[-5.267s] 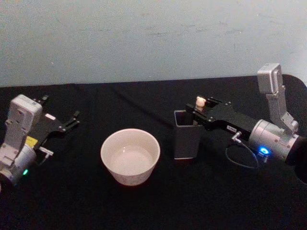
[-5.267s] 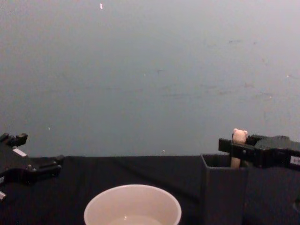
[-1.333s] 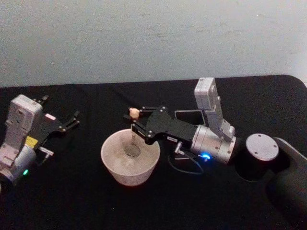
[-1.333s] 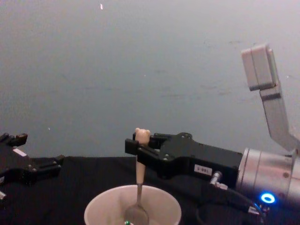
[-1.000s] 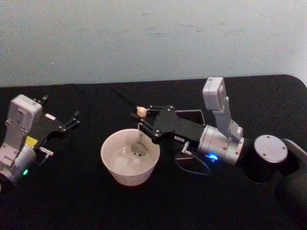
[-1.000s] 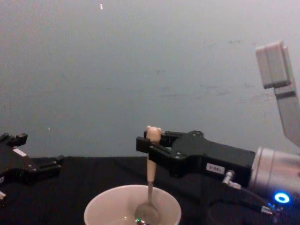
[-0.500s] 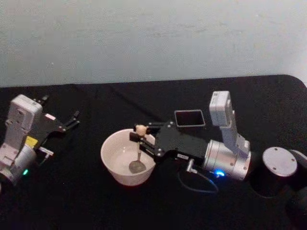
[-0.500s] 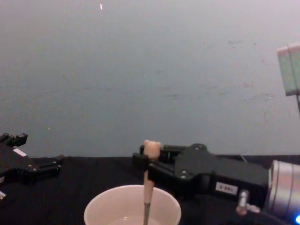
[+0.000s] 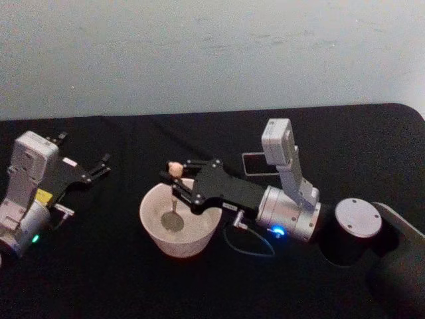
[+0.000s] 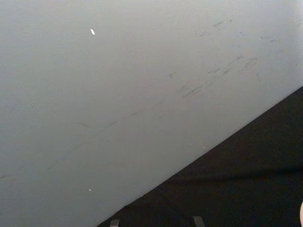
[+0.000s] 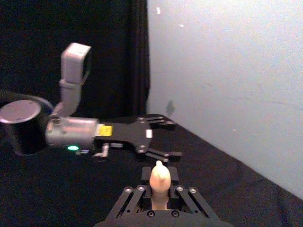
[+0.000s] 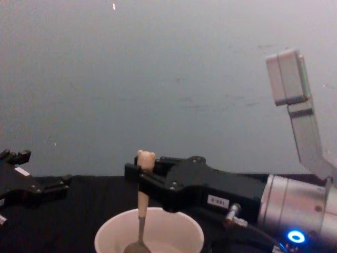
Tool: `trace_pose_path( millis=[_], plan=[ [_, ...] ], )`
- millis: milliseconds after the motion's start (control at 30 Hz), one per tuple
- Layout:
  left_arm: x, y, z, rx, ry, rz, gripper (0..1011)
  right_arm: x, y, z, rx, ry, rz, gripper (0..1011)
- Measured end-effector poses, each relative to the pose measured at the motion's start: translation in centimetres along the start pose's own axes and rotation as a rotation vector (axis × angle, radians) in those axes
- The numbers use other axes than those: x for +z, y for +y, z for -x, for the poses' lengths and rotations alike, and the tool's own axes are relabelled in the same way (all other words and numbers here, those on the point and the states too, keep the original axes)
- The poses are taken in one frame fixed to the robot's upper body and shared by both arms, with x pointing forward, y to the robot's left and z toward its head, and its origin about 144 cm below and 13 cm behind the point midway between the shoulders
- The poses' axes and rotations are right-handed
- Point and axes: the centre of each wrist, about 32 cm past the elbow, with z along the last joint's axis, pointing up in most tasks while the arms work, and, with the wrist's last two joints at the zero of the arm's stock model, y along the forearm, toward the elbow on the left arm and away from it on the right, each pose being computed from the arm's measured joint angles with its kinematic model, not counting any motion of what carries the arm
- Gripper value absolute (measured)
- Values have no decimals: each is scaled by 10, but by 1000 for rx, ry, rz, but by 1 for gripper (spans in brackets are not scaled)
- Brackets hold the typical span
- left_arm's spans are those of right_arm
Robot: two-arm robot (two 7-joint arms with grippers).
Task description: Pick up the stirring spoon with one hand, stir inside the cup, then place it back in its original position.
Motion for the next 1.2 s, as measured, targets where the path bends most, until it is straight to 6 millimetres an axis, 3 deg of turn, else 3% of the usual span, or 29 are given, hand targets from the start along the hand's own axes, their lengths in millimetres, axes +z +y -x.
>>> trace_pose_path(
  millis=[300, 733, 1200],
  plan=[
    [0, 0, 0, 0, 0, 0, 1001, -1, -1, -13, -70, -5, 10, 200],
    [0, 0, 0, 0, 0, 0, 1001, 0, -16, -15, -102, 0, 15, 200],
    [0, 0, 0, 0, 0, 0, 1001, 3, -37, 1, -58, 25, 22, 200]
  ],
)
